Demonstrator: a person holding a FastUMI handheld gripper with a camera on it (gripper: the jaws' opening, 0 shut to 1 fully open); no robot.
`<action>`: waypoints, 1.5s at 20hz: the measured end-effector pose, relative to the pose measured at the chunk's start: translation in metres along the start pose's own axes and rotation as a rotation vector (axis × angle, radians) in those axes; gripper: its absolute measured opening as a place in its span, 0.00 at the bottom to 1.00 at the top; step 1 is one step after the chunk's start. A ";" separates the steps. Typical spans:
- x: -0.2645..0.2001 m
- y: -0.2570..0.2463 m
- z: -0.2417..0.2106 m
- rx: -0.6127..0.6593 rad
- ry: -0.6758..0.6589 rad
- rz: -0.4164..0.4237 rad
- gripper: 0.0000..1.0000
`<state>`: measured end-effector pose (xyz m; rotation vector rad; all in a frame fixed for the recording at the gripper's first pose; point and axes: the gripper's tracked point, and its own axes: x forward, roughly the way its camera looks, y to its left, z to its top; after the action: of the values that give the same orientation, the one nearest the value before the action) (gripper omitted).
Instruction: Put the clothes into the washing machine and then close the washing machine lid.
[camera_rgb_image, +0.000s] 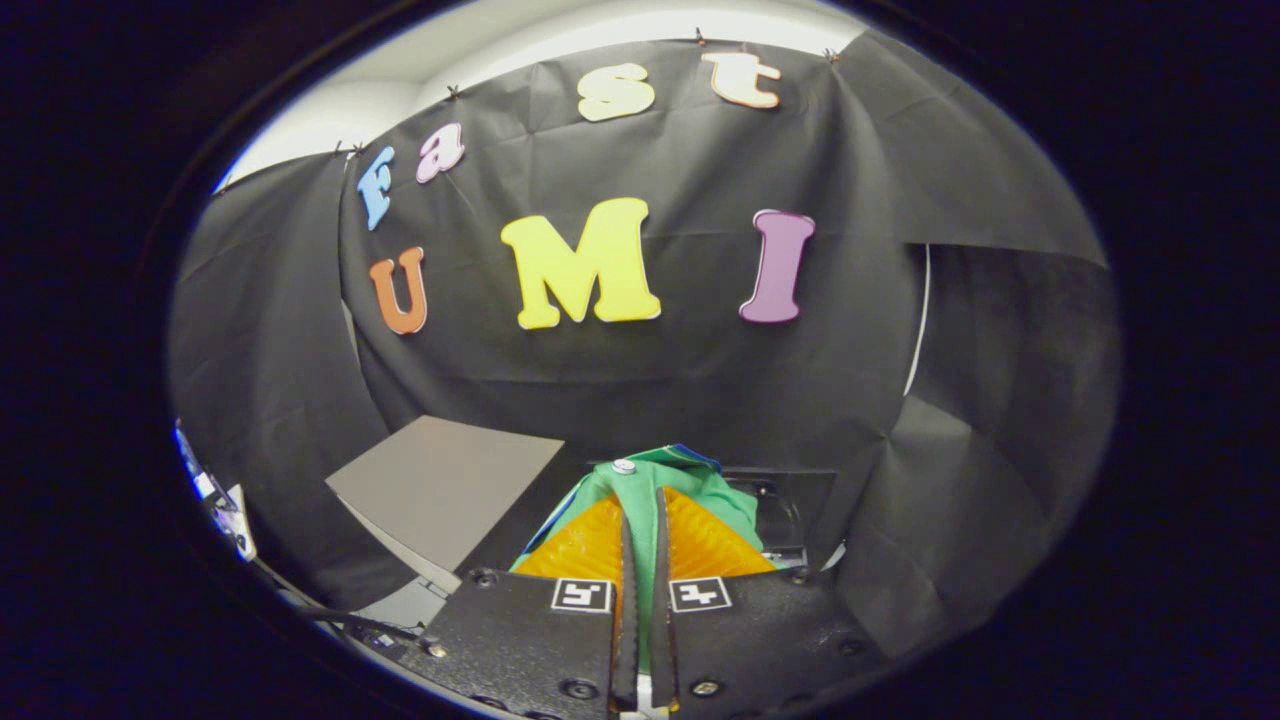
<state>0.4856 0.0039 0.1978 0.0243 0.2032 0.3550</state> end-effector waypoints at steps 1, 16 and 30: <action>0.013 -0.007 -0.007 0.002 0.019 0.009 0.08; 0.173 -0.044 -0.174 -0.005 0.321 0.030 0.08; 0.234 -0.051 -0.306 0.068 0.592 -0.080 0.08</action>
<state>0.6562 0.0340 -0.1501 -0.0233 0.8003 0.2676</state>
